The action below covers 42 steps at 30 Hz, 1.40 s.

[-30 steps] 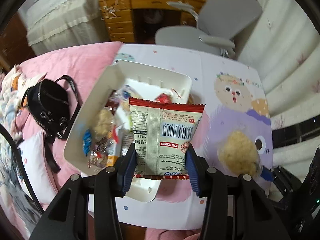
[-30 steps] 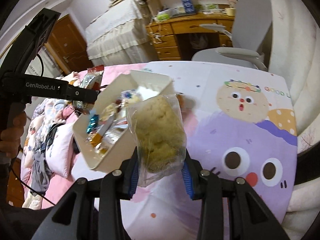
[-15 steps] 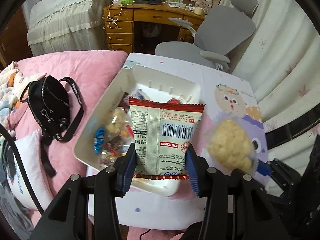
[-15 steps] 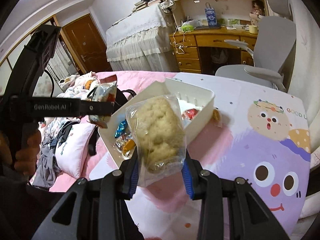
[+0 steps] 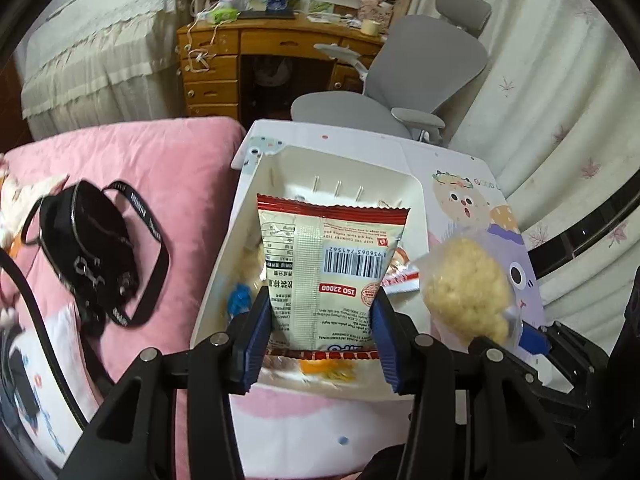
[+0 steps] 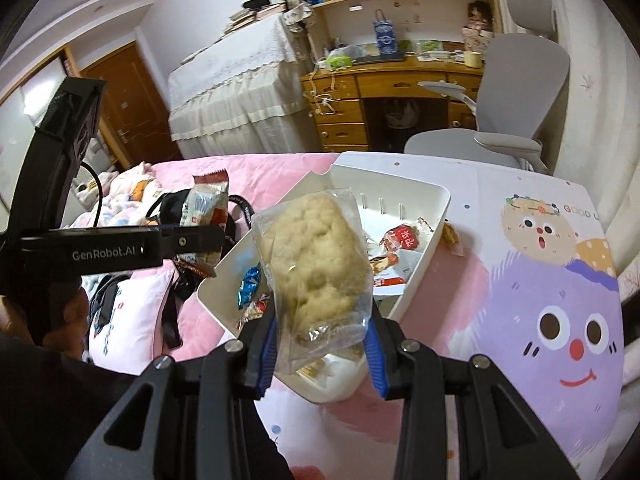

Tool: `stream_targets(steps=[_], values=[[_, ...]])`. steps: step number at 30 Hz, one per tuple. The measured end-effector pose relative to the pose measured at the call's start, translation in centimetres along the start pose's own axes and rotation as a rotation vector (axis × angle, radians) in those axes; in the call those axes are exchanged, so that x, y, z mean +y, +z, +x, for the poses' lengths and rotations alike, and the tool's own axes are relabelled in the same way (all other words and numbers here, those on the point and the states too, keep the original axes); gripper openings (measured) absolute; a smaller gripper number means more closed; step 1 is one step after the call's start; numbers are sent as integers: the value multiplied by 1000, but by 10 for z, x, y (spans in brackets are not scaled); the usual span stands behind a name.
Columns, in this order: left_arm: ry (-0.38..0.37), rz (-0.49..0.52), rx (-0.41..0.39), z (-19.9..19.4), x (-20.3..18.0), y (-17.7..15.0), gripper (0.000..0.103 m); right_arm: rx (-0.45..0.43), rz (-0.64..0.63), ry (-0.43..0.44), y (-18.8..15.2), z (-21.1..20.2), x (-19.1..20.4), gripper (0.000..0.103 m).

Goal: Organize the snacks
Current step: 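Carry both bags into the white tray and open both grippers, then move the right tool back toward the small orange snack on the table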

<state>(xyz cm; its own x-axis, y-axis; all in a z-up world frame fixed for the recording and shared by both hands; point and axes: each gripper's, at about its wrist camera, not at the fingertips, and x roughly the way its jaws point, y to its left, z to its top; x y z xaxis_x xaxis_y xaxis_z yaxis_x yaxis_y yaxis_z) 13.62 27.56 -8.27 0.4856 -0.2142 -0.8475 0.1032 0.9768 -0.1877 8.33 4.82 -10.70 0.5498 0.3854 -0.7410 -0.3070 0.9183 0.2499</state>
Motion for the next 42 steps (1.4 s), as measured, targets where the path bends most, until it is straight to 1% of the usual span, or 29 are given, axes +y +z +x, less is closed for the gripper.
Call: stream_targets(steps=[2, 6, 7, 8, 9, 10, 11, 12, 14, 21, 25, 30, 33, 37, 42], values=[[-3, 24, -3, 4, 7, 6, 46, -4, 23, -19, 0, 5, 4, 37], [-45, 65, 7, 13, 15, 13, 46, -10, 66, -53, 0, 15, 15, 37], [-48, 71, 12, 17, 17, 14, 53, -9, 72, -59, -1, 18, 19, 37], [-48, 76, 23, 21, 17, 15, 73, -5, 81, -66, -2, 21, 20, 37], [-38, 79, 40, 26, 19, 16, 83, -2, 90, -70, -2, 23, 22, 40], [-27, 81, 55, 30, 20, 17, 89, 5, 106, -84, -3, 27, 23, 40], [-26, 86, 64, 33, 21, 17, 89, 15, 116, -95, -4, 30, 24, 45], [-29, 92, 73, 35, 21, 17, 89, 23, 124, -113, -4, 32, 25, 52], [-28, 102, 84, 39, 21, 18, 89, 25, 139, -128, -6, 34, 25, 55], [-43, 99, 76, 40, 17, 17, 89, 31, 159, -136, -7, 34, 22, 55], [-60, 81, 88, 44, 12, 17, 89, 43, 166, -131, -10, 32, 17, 55], [-49, 72, 90, 48, -4, 15, 89, 60, 172, -119, -12, 28, 4, 55], [-29, 50, 89, 51, -16, 14, 89, 73, 172, -114, -13, 26, -9, 55], [-2, 12, 97, 58, -36, 12, 89, 86, 169, -105, -13, 22, -35, 55], [41, -48, 104, 65, -64, 7, 89, 111, 154, -136, -7, 18, -79, 55]])
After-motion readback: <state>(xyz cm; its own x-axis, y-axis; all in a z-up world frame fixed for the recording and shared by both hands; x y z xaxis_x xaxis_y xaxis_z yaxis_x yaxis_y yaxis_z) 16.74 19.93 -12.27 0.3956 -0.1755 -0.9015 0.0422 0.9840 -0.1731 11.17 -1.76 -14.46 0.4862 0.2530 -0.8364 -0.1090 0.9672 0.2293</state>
